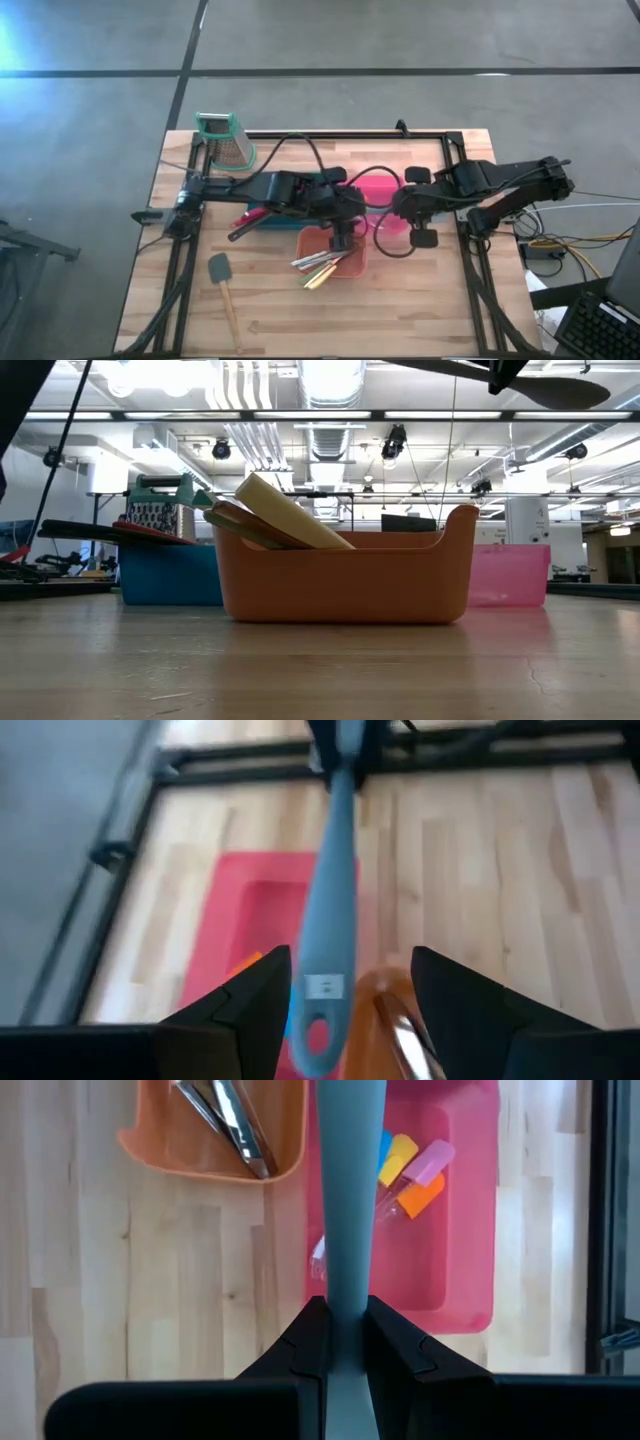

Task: Pick & Place Kitchen Items
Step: Put the gray serving spoon into the blue bin

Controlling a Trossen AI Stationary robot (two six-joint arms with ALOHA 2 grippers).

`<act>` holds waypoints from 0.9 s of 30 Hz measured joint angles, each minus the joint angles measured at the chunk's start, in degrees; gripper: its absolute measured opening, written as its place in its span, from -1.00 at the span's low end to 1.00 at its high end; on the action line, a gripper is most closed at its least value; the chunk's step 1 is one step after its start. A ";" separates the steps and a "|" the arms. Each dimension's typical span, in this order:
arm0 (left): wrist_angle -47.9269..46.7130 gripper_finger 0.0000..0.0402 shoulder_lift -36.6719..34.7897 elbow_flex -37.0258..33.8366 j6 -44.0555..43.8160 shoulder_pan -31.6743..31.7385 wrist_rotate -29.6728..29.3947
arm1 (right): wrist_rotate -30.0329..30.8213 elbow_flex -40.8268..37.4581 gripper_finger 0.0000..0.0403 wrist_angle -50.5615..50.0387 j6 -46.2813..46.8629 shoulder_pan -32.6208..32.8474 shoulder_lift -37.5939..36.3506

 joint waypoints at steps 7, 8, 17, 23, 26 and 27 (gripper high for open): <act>-2.15 0.05 2.53 -0.11 -0.24 1.80 2.31 | -0.65 0.00 -0.85 0.50 -0.15 0.00 0.00; -1.96 0.05 2.75 -0.11 -0.24 2.11 2.31 | -0.67 0.00 -0.85 0.81 -0.17 0.00 0.00; -1.75 0.05 2.80 -0.04 -0.87 3.31 2.18 | -0.70 0.00 -0.85 1.03 -0.42 -0.04 0.00; -1.80 -0.23 2.79 0.02 -1.75 3.29 3.98 | -0.70 0.00 -0.85 1.16 -0.83 -0.04 0.00; -1.86 -0.56 2.82 0.02 -1.94 3.21 5.75 | -0.69 0.00 -0.85 1.09 -1.19 -0.11 0.00; -1.88 -0.57 2.81 0.02 -2.20 3.21 6.75 | -0.92 0.00 -0.85 1.11 -1.19 -0.21 0.00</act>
